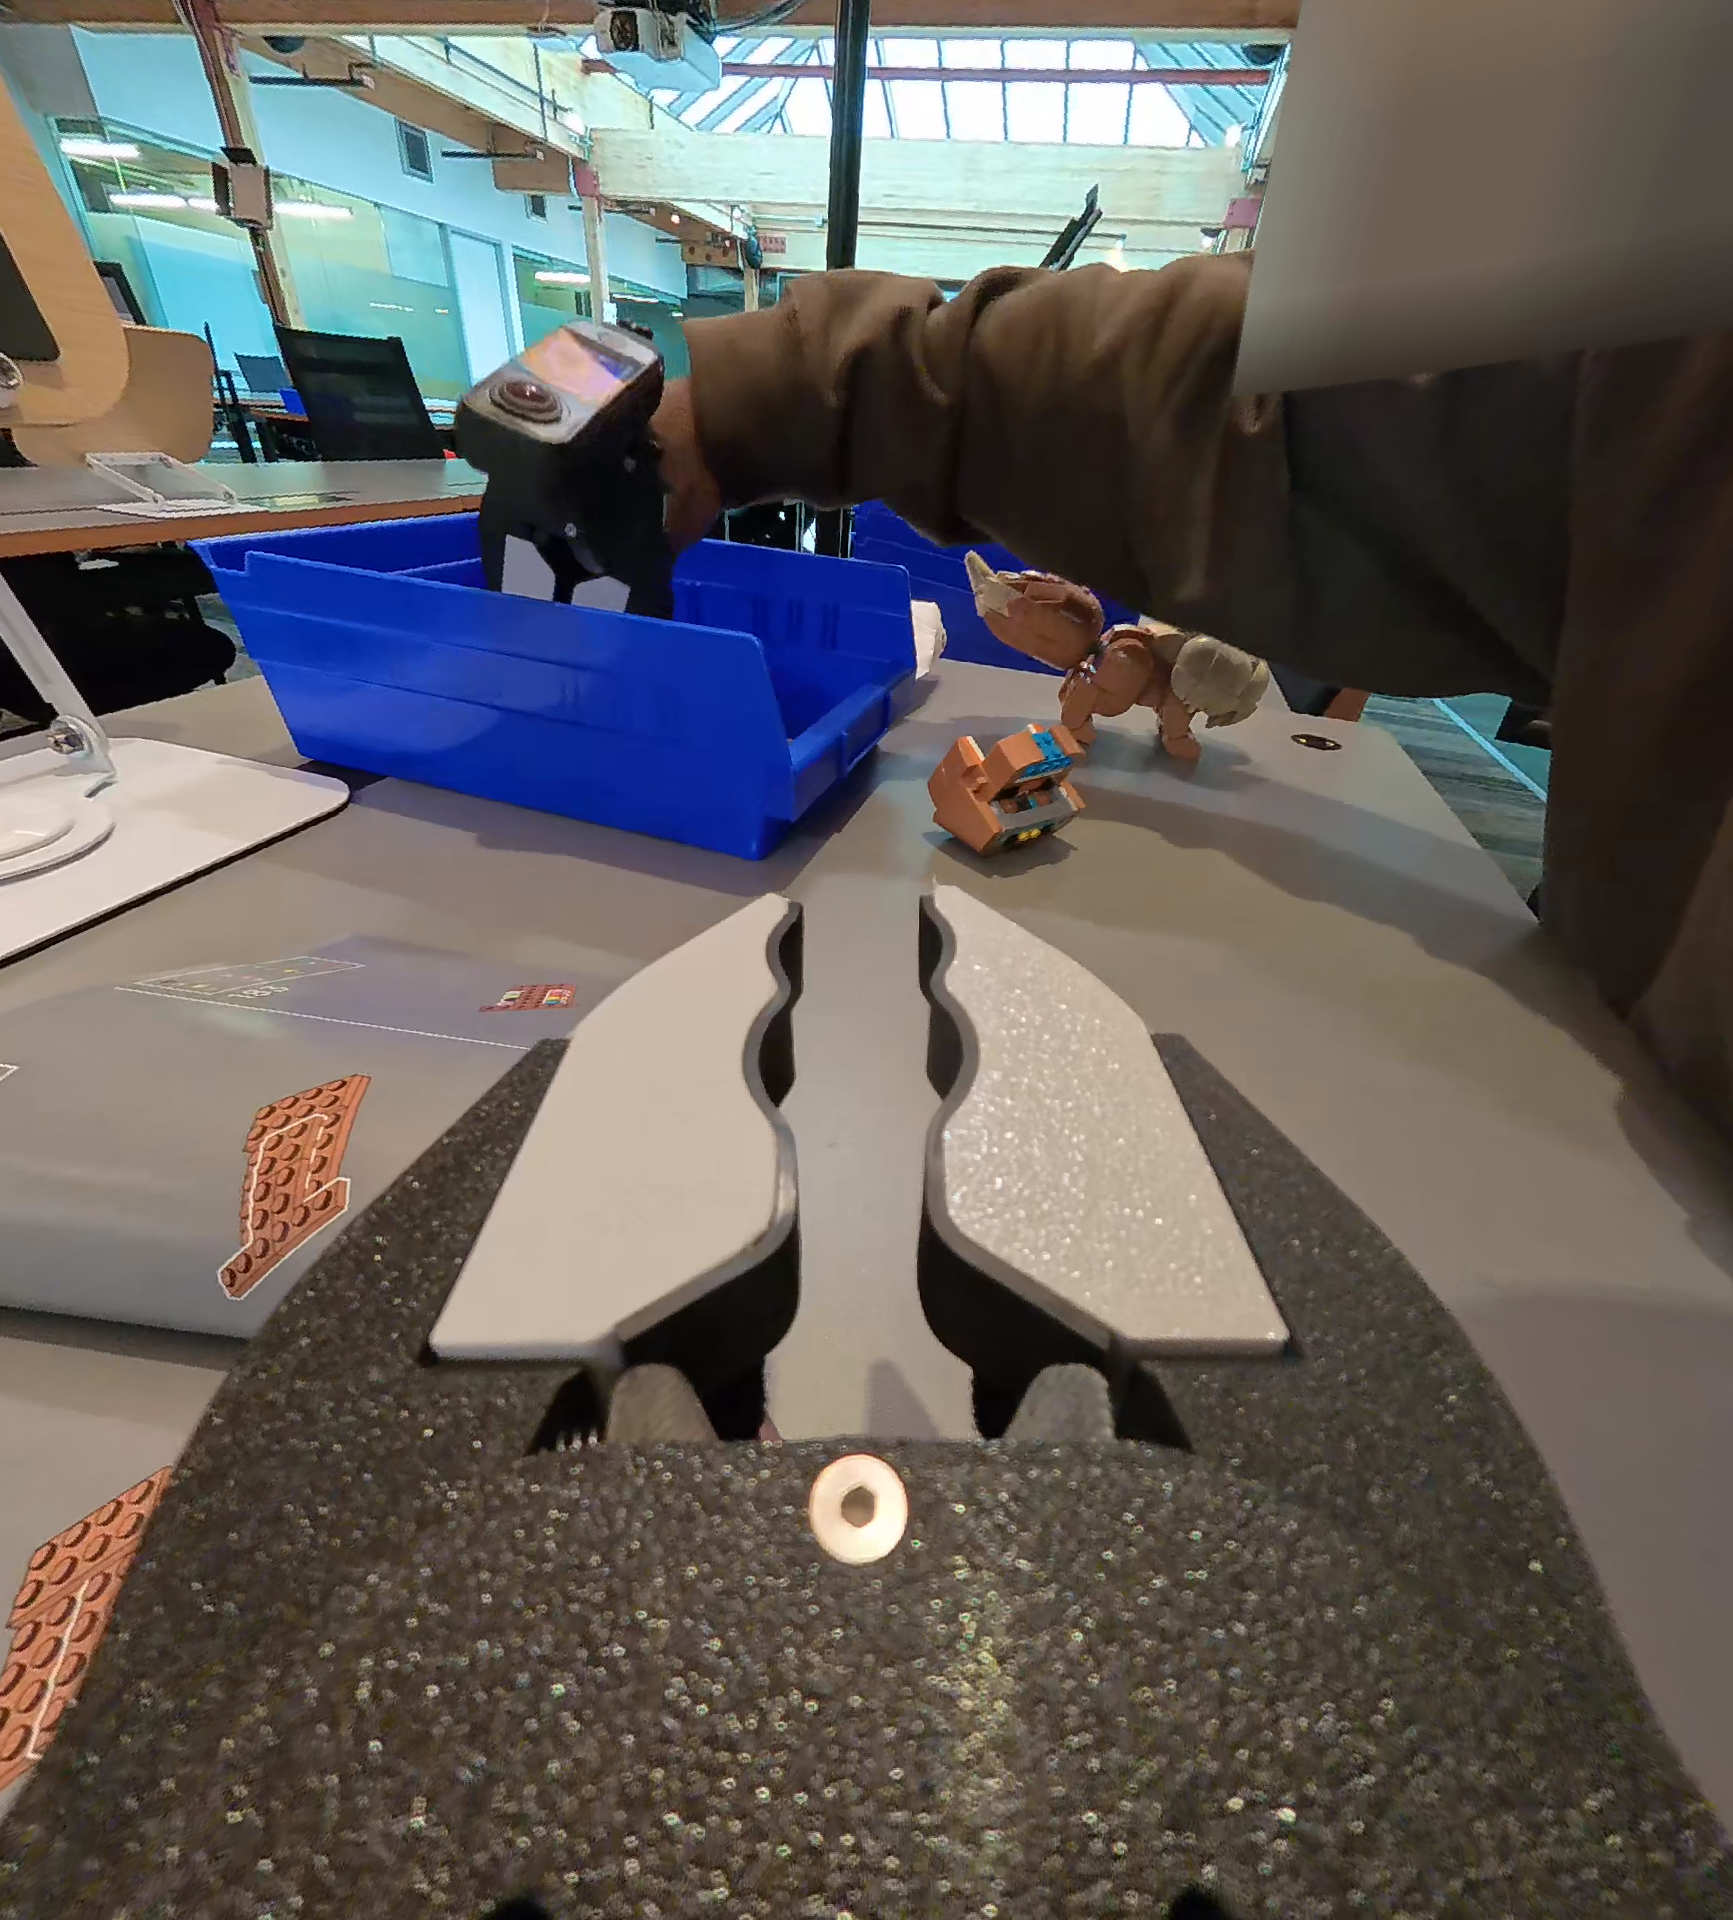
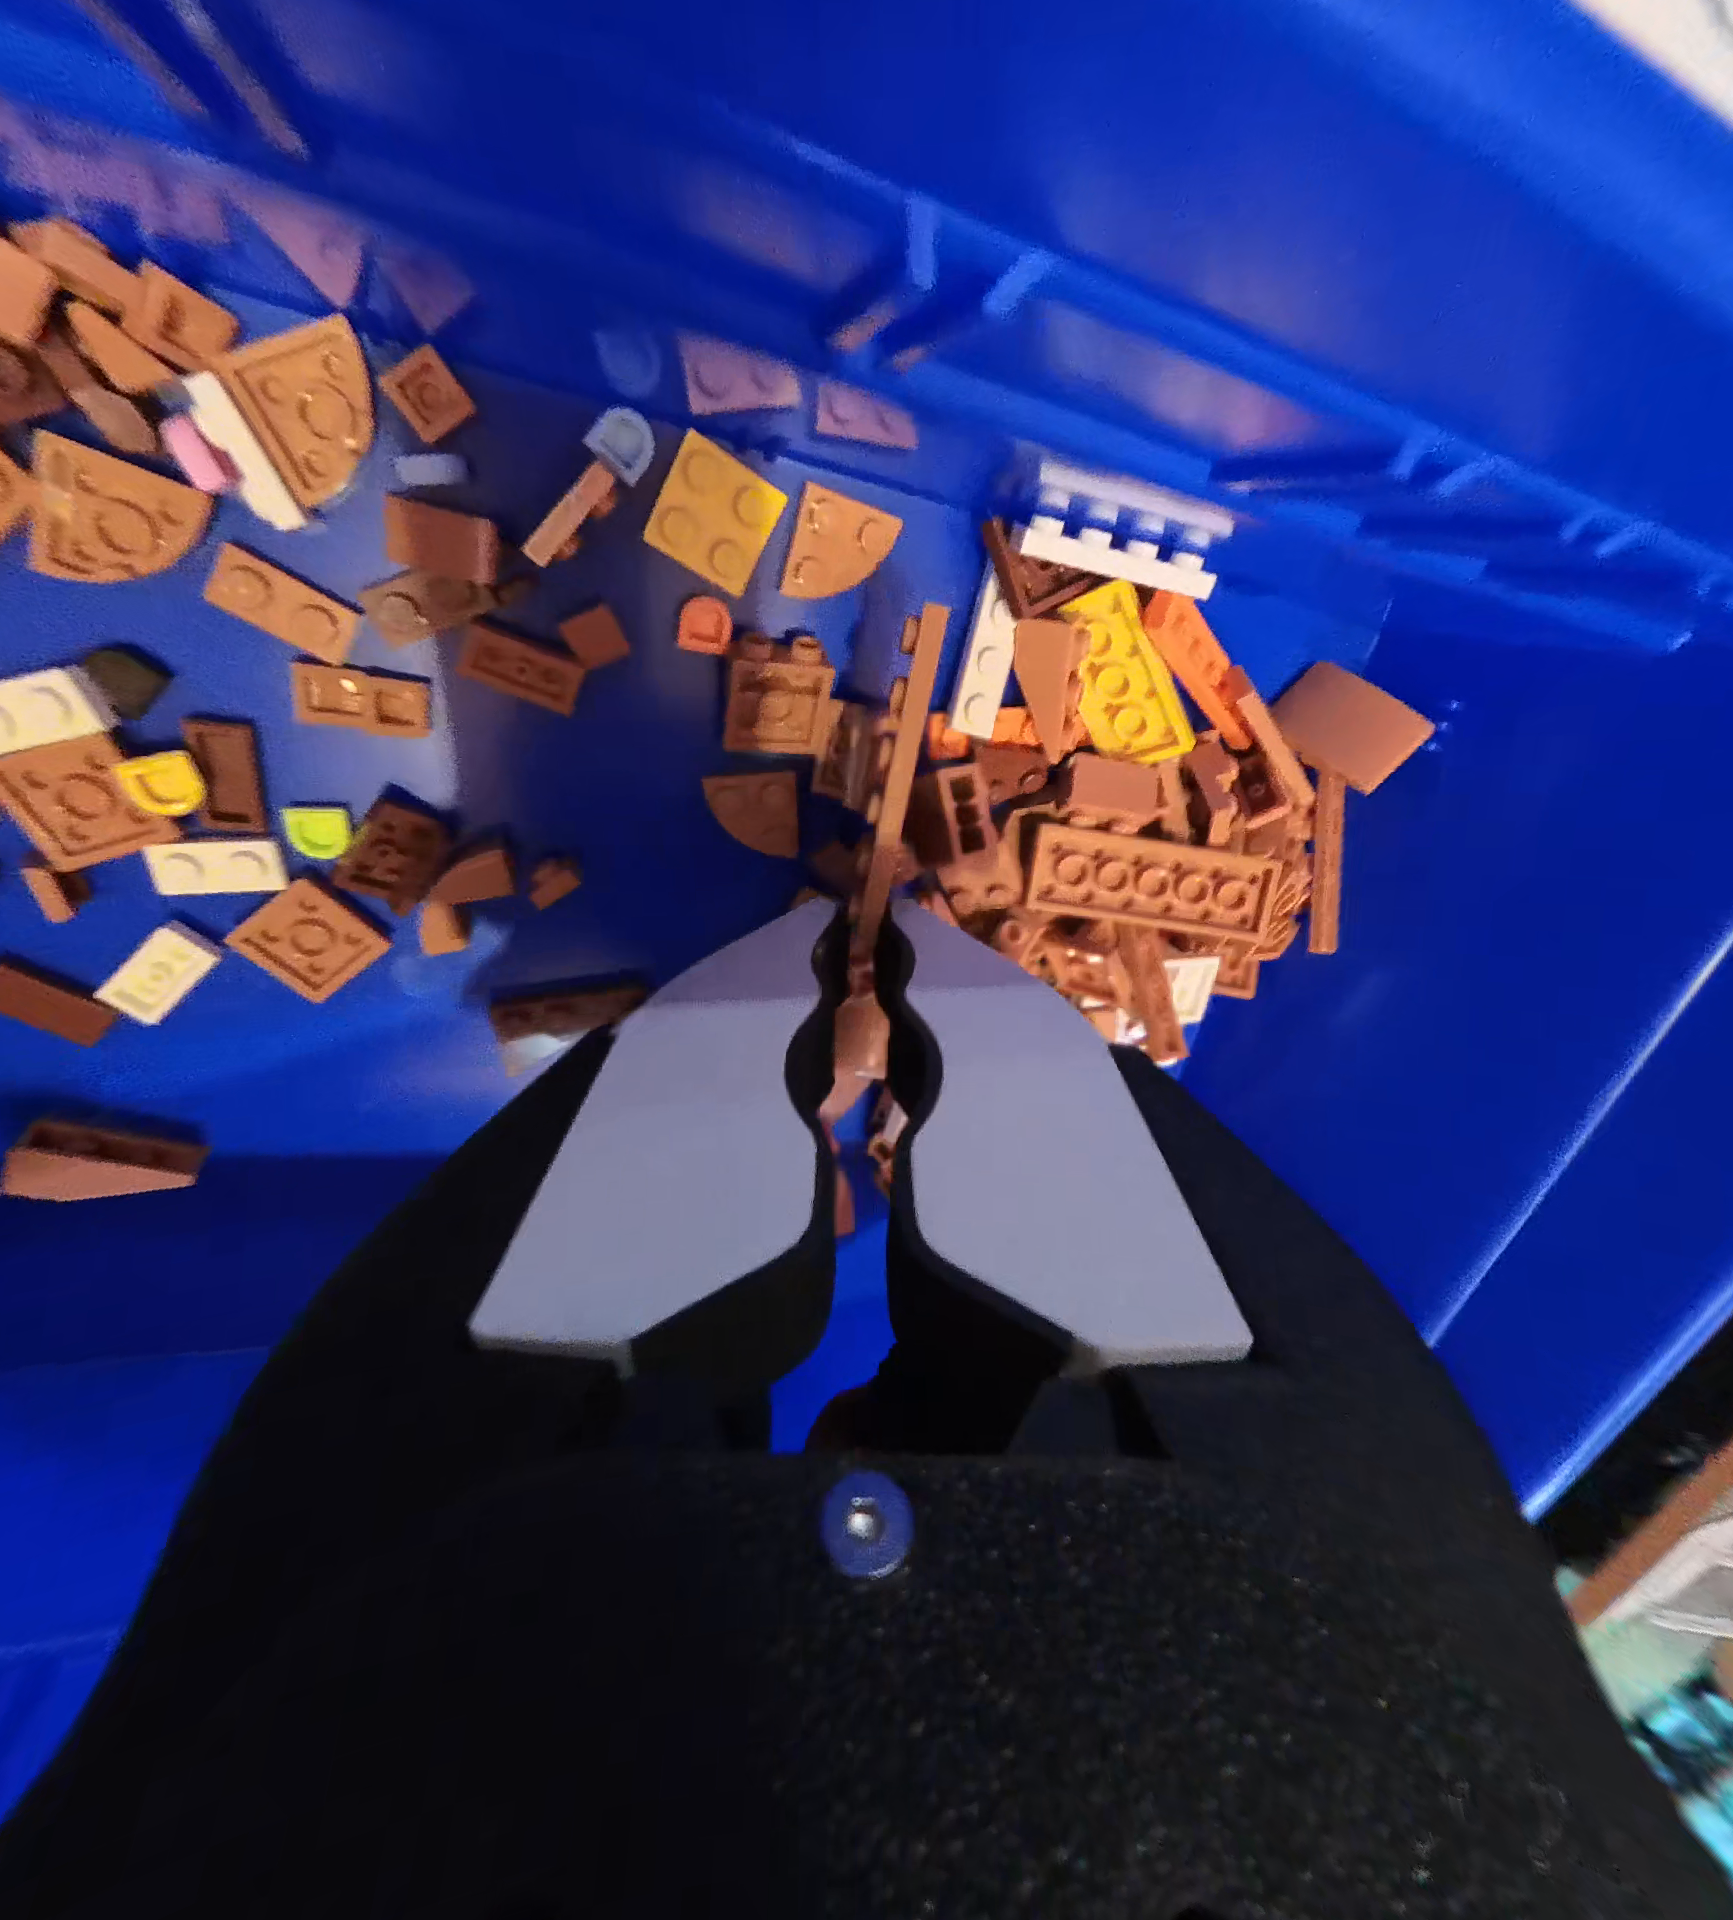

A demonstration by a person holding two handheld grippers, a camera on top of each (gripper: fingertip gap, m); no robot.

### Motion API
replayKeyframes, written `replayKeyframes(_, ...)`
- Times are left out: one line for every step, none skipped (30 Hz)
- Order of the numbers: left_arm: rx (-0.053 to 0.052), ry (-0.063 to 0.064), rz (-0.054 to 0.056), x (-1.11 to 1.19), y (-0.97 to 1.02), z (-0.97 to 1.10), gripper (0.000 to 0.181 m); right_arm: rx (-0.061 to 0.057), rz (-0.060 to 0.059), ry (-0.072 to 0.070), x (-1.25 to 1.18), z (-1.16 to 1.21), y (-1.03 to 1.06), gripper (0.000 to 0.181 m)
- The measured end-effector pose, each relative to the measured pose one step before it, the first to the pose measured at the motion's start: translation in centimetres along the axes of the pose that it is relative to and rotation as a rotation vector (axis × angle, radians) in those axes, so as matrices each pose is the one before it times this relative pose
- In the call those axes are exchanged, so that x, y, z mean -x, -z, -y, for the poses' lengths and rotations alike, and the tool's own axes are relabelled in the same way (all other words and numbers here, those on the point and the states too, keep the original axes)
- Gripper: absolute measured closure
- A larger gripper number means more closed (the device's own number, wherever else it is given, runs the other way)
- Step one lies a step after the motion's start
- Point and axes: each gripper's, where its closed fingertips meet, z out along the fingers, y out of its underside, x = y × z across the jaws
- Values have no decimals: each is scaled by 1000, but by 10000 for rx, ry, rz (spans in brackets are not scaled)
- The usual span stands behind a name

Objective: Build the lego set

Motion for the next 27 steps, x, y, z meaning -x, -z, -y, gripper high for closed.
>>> replayKeyframes(30,15,-9,-20,-1,-38,160,-99,170,-389,323,-72,319,177)
replayKeyframes(22,5,-2,-26,-9,-30,160,-108,197,-435,354,-88,355,177)
replayKeyframes(17,-4,2,-25,4,-24,160,-152,229,-473,401,-84,400,177)
replayKeyframes(21,-4,9,-11,-2,-29,160,-180,260,-501,445,-71,427,177)
replayKeyframes(27,5,0,-37,-2,-38,160,-195,277,-513,497,-40,457,176)
replayKeyframes(24,15,-2,-31,6,-32,160,-251,285,-521,563,46,513,177)
replayKeyframes(9,27,-2,-22,6,-11,160,-329,261,-497,635,193,581,177)
replayKeyframes(0,55,-7,-22,16,-9,160,-381,159,-426,670,313,649,177)
replayKeyframes(20,90,-19,-27,30,-30,160,-391,48,-356,720,408,727,177)
replayKeyframes(75,125,-54,-68,7,-96,160,-349,-8,-307,911,459,794,177)
replayKeyframes(155,148,-95,-129,-1,-193,159,-306,-55,-243,1142,506,864,177)
replayKeyframes(207,114,-116,-181,-9,-272,159,-344,-92,-162,1408,651,902,177)
replayKeyframes(250,38,-72,-170,-10,-316,158,-443,-32,-140,1795,855,894,177)
replayKeyframes(311,-36,-36,-146,-24,-406,156,-518,141,-190,2299,1009,783,177)
replayKeyframes(368,-106,-81,-240,-46,-476,154,-567,288,-238,2755,1057,520,177)
replayKeyframes(426,-150,-62,-220,-67,-571,152,-576,330,-273,3000,981,96,177)
replayKeyframes(440,-182,-11,-144,-104,-591,150,-501,387,-310,3124,683,-404,177)
replayKeyframes(432,-176,25,-111,-138,-582,149,-449,438,-341,3117,371,-884,177)
replayKeyframes(414,-141,61,-49,-178,-555,149,-460,364,-435,2774,104,-1298,177)
replayKeyframes(334,-108,20,-106,-173,-451,148,-436,329,-638,2344,-223,-1625,177)
replayKeyframes(230,-80,7,-112,-154,-294,148,-382,493,-803,2126,-545,-1850,177)
replayKeyframes(150,-47,36,-59,-113,-188,148,-375,610,-869,1797,-712,-1958,177)
replayKeyframes(85,-19,-1,-73,-67,-115,148,-344,549,-968,1196,-797,-1984,177)
replayKeyframes(43,15,-10,-52,-32,-52,148,-310,487,-1029,678,-771,-1865,177)
replayKeyframes(24,54,3,0,3,-34,148,-306,436,-970,308,-656,-1655,177)
replayKeyframes(15,78,-24,-4,30,-34,148,-225,332,-876,-8,-610,-1420,177)
replayKeyframes(15,85,-13,21,42,-37,148,-205,211,-745,-213,-441,-1098,177)
